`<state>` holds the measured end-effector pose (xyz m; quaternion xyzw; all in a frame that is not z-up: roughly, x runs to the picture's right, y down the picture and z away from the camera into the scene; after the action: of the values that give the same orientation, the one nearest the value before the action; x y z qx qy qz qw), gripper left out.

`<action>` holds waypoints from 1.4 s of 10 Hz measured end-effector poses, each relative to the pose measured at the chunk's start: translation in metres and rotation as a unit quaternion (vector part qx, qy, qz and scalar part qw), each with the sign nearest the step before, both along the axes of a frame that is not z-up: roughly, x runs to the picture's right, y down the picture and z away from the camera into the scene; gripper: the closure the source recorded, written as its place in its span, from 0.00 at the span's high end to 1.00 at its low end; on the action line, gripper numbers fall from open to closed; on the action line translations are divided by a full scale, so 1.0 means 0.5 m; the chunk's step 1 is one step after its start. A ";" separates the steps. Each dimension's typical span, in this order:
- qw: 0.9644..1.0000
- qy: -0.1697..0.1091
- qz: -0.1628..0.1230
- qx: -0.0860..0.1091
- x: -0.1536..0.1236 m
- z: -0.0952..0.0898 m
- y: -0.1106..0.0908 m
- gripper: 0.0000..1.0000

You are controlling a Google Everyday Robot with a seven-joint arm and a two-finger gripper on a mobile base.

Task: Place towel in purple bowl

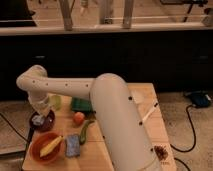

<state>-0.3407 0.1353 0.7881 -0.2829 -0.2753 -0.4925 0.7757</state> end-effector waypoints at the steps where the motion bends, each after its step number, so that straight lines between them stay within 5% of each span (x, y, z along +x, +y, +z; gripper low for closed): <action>1: 1.000 -0.001 -0.001 -0.001 0.000 0.000 0.001 0.37; 5: 1.000 -0.003 -0.002 -0.003 0.000 0.000 0.003 0.77; 14: 1.000 -0.006 0.007 0.000 0.012 0.000 -0.005 0.80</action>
<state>-0.3346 0.1328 0.7881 -0.2780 -0.2819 -0.4889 0.7773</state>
